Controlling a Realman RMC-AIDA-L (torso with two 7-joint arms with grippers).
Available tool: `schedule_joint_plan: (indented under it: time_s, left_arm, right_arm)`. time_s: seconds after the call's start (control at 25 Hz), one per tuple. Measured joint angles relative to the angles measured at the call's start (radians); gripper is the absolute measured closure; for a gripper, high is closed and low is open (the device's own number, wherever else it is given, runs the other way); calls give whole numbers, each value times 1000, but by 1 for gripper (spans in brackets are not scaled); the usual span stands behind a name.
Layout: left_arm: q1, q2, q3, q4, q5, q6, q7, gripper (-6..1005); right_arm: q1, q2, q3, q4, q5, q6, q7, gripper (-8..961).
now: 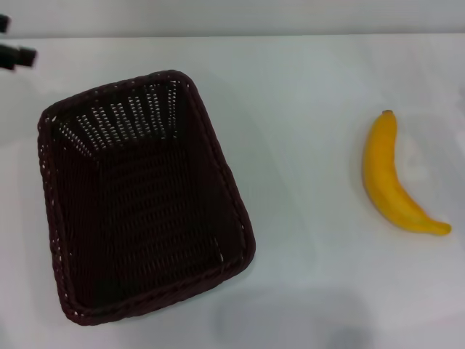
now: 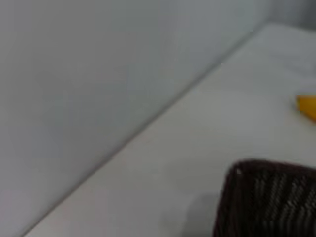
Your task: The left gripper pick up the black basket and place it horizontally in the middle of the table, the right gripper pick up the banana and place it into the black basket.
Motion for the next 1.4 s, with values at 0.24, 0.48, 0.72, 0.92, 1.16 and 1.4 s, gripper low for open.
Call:
schedule_joint_plan:
  time_s: [0.24,0.48,0.72,0.92,1.16,1.4]
  left_arm:
    - [-10,-42,26,-47,110,53,147,128]
    - [-21,-73,26,-95,130,111,253,129]
    - [-30,-89,28,-135,92,112,316,129]
    - [-28,-118,27,-150,99,126,323,130]
    - [0,-126,27,-154,103,165,314,130]
    - [17,-124,24,-154,100,177,309,131]
  right_arm:
    - [-12,0,0,7,0,6,83,83]
    - [-25,0,1,34,0,15,94,83]
    - [-23,0,2,53,0,13,94,83]
    - [-24,0,7,66,0,12,96,83]
    - [-27,-2,13,67,0,-1,96,83]
    - [-14,-3,12,60,0,-55,96,83]
